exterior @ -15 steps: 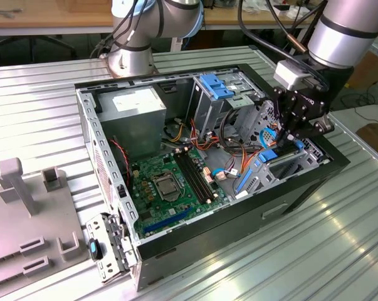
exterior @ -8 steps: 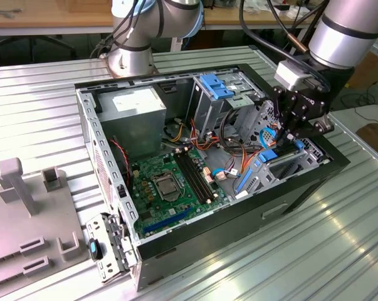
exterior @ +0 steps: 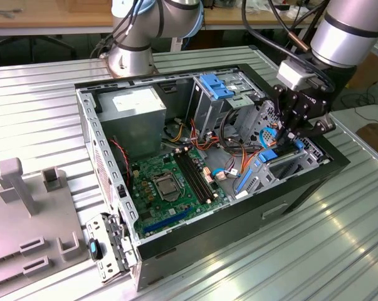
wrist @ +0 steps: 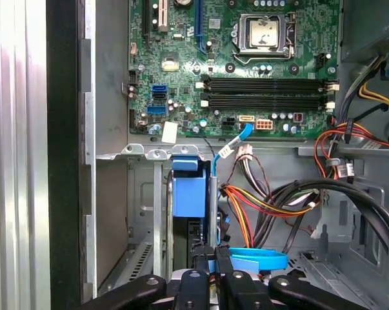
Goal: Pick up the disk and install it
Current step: 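Insert the second disk wire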
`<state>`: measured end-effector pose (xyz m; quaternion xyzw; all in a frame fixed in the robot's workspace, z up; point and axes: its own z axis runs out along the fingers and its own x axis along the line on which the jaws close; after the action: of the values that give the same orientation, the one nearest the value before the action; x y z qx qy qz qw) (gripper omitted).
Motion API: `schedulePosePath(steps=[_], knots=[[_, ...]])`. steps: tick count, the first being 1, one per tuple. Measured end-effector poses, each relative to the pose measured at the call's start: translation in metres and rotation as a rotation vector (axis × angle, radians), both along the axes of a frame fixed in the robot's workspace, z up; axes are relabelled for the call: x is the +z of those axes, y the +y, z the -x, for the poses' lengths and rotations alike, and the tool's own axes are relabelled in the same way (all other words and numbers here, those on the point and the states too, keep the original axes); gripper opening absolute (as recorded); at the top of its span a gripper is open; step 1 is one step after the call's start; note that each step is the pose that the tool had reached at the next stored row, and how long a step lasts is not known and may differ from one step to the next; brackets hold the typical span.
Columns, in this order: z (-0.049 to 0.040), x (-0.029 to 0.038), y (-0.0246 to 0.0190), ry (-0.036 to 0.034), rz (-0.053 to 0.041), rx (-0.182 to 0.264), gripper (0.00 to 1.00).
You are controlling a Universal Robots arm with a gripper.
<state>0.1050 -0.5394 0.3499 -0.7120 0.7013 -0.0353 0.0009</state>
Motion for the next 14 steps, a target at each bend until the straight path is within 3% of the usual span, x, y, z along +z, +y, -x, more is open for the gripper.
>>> schedulePosePath(steps=[1, 3, 8, 14], knots=[[0.0000, 0.0000, -0.0014, 0.0000, -0.0019, 0.001, 0.16], [0.0000, 0.0000, -0.0056, 0.0000, -0.0152, 0.002, 0.16], [0.0000, 0.0000, -0.0102, -0.0001, -0.0389, 0.002, 0.16], [0.0000, 0.0000, -0.0115, 0.0000, -0.0421, 0.002, 0.16]])
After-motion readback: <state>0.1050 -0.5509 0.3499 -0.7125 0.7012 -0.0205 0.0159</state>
